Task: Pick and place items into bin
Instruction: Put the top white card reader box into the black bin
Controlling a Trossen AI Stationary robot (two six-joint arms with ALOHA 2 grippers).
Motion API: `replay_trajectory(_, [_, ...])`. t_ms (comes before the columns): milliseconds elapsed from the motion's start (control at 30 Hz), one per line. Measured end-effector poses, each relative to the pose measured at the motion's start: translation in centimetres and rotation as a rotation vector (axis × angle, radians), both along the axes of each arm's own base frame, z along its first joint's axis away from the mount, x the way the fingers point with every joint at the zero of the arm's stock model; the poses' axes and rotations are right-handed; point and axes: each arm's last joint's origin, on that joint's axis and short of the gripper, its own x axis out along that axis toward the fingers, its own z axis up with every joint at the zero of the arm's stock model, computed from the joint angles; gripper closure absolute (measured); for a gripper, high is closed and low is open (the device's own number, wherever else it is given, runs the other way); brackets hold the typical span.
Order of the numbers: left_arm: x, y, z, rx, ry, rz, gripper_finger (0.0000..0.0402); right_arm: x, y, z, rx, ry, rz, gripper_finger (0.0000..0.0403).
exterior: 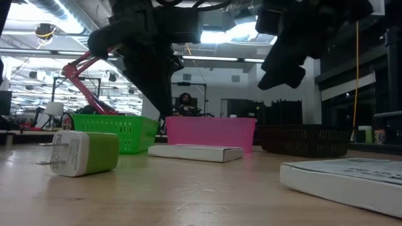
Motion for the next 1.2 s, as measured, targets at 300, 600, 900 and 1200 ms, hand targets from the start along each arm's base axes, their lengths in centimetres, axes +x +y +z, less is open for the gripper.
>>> replay_trajectory(300, [0.0, 0.0, 0.0, 0.0, 0.001, 0.0, 0.0398, 2.3, 0.4, -1.1, 0.001, 0.019, -0.012, 0.018])
replay_trajectory(600, [-0.2, 0.1, -0.7, 0.019, 0.054, 0.006, 0.0398, 3.1, -0.6, -1.9, 0.009, 0.017, -0.066, 0.0184])
replay_trajectory(900, [-0.1, 0.2, -2.0, 0.04, 0.113, 0.002, 0.0398, 3.3, -1.4, -1.7, -0.016, -0.009, -0.088, 0.0185])
replay_trajectory(1200, [-0.1, 0.4, -2.1, 0.065, 0.115, -0.024, 0.0398, 3.5, -2.1, -1.6, -0.035, -0.023, -0.091, 0.0185])
